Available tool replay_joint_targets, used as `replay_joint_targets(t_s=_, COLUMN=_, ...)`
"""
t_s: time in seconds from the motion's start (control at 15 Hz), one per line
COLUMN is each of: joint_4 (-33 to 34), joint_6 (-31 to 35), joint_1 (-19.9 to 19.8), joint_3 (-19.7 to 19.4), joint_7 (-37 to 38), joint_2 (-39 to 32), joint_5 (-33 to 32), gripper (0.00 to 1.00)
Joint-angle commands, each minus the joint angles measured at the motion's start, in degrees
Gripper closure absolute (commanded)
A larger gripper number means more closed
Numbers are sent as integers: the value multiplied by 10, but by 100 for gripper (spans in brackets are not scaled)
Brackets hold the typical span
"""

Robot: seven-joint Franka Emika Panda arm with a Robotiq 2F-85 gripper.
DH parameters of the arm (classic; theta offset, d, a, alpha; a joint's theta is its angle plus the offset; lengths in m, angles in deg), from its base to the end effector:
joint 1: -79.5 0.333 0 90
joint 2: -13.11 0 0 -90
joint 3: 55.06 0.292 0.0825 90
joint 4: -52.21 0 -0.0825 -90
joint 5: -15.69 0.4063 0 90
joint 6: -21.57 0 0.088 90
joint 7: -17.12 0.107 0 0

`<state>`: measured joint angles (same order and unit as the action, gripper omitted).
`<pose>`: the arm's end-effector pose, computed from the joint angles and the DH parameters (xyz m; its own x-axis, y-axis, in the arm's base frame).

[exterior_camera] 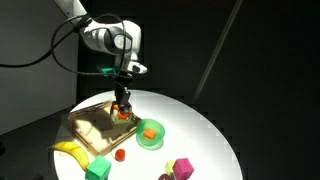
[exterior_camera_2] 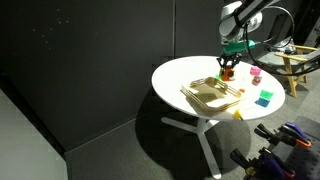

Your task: Remove the plush toy from the box and put it on the table

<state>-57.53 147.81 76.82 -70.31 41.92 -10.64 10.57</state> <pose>0.5900 -0.1906 0.2391 0.7789 -0.6260 -0.0373 -0.6072 -0.7676 0.2052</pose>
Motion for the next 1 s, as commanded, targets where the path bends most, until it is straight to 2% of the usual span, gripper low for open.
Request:
replay_joint_targets(t_s=0.0, joint_4=-30, joint_6=-19, joint_1=-12, joint_3=-10, joint_7=24, joint_2=47, joint_5=-14, gripper=85)
replay_joint_targets(t_s=0.47, joint_4=-66, joint_6=-13, joint_1=-60, joint_3=-21, joint_7=-7, joint_2=91, joint_5=-4, gripper=85)
replay_joint_targets(t_s=0.93, joint_4=-68, joint_6=0, joint_1=-113, joint_3=-28, joint_7=-63, joint_2=89, joint_5=10, gripper=85)
